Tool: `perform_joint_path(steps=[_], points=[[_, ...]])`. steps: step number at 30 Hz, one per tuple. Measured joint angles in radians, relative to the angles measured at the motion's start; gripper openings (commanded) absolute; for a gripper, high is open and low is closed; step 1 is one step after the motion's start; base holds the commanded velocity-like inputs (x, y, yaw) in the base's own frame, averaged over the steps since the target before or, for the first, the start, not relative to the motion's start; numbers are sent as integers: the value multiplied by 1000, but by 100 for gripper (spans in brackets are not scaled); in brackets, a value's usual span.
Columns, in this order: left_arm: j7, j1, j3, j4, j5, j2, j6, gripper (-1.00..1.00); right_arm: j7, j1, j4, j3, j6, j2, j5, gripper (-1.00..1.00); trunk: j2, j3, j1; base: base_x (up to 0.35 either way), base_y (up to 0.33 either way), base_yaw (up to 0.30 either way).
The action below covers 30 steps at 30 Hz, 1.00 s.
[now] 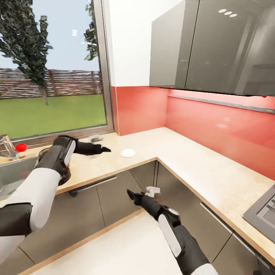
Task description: Set up a coffee station on the kitchen countertop: keep the coffee maker on the countertop, move the bottle of coffee from the kitchen shelf to the counter next to the coffee maker, place a paper coffee filter on top of the coffee maker, put the saucer next to the coffee maker with the coffee cup on the saucer, and place the electric kettle next to the coffee maker.
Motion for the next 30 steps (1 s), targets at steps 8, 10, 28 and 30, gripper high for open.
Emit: perform_joint_path(steps=[8,10,28,30], points=[[-9,4,3,80,2,64,21,100,-11,-247,0,-17,324,0,-271,100,0,0,0,0,0,0],[-7,11,1,79,3,59,24,100,-15,-299,1,-60,389,0,-322,100,0,0,0,0,0,0],[-15,21,4,70,100,53,13,100,-11,-326,72,-104,455,-54,-378,100,0,0,-1,194,0,0],[-15,21,5,70,104,53,13,100,-11,-326,74,-104,455,-56,-374,100,0,0,-1,336,0,0]])
